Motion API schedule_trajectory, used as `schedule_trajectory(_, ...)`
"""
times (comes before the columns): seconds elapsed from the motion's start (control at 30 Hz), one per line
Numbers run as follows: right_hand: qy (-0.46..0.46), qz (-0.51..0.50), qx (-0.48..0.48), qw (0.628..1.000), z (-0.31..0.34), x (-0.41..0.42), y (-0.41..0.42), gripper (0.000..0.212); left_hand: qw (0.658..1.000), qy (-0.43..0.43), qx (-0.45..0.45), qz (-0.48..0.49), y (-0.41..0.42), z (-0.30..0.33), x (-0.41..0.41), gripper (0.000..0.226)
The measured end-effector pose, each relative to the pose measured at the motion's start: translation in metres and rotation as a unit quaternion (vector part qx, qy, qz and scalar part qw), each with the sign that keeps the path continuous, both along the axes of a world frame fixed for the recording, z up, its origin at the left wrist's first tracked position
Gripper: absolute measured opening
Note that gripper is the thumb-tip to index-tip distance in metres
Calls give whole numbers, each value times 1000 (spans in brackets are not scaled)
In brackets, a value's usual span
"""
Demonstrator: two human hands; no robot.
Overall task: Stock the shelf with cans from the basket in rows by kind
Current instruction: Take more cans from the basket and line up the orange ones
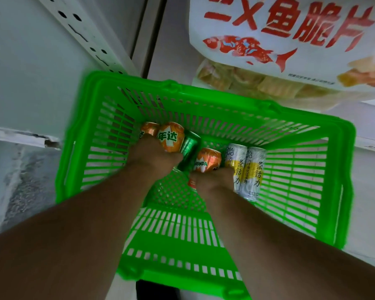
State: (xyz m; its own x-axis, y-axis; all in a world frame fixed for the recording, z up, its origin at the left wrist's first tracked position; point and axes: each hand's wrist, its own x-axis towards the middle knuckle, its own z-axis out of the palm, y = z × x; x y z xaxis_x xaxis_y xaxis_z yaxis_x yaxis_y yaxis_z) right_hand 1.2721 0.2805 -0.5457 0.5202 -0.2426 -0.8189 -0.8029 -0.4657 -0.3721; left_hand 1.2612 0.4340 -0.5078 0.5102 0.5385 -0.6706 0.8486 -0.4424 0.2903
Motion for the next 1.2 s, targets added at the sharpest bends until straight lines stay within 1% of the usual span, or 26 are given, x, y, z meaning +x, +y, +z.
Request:
schedule_trajectory(0.03, -8, -1, 22, 1000, 13, 1, -6, 72, 1000, -6, -7, 12, -1, 12, -5, 75)
schedule_trajectory(0.07, -21, 9, 41, 999, 24, 2, -11, 69, 1000, -15, -10, 25, -3, 26, -10, 70)
schedule_trajectory(0.17, -23, 52, 103, 993, 79, 6, -27, 61, 993, -63, -32, 91, -12, 81, -28, 45)
schedule_trajectory(0.27, -42, 70, 150, 985, 157, 15, -42, 35, 977, -118, -74, 159, -28, 155, -39, 31)
schedule_trajectory(0.3, -49, 78, 155, 984, 185, 18, -47, 33, 971, -135, -92, 175, -33, 180, -42, 30)
schedule_trajectory(0.43, -82, 113, 156, 978, 293, 21, -62, 40, 946, -195, -154, 209, -55, 285, -51, 35)
schedule_trajectory(0.5, -99, 140, 153, 973, 346, 18, -68, 55, 934, -216, -181, 218, -67, 341, -54, 34)
schedule_trajectory(0.53, -113, 145, 153, 971, 373, 16, -72, 59, 930, -225, -193, 217, -72, 368, -56, 33)
schedule_trajectory(0.57, -125, 149, 149, 969, 402, 14, -75, 59, 925, -236, -202, 217, -78, 398, -58, 35)
schedule_trajectory(0.7, -180, 161, 139, 960, 522, 3, -93, 38, 913, -272, -225, 203, -93, 509, -71, 47)
schedule_trajectory(0.77, -207, 154, 140, 956, 580, -5, -100, 33, 911, -287, -229, 189, -99, 561, -80, 53)
schedule_trajectory(0.87, -235, 137, 141, 952, 659, -19, -113, 38, 912, -306, -224, 157, -106, 634, -93, 56)
schedule_trajectory(1.0, -281, 121, 150, 940, 746, -37, -134, 44, 909, -341, -220, 98, -115, 720, -108, 59)
schedule_trajectory(1.07, -303, 108, 158, 934, 783, -46, -147, 46, 906, -354, -224, 63, -122, 753, -113, 61)
schedule_trajectory(1.2, -354, 77, 151, 920, 837, -55, -177, 54, 894, -391, -219, -15, -143, 806, -110, 58)
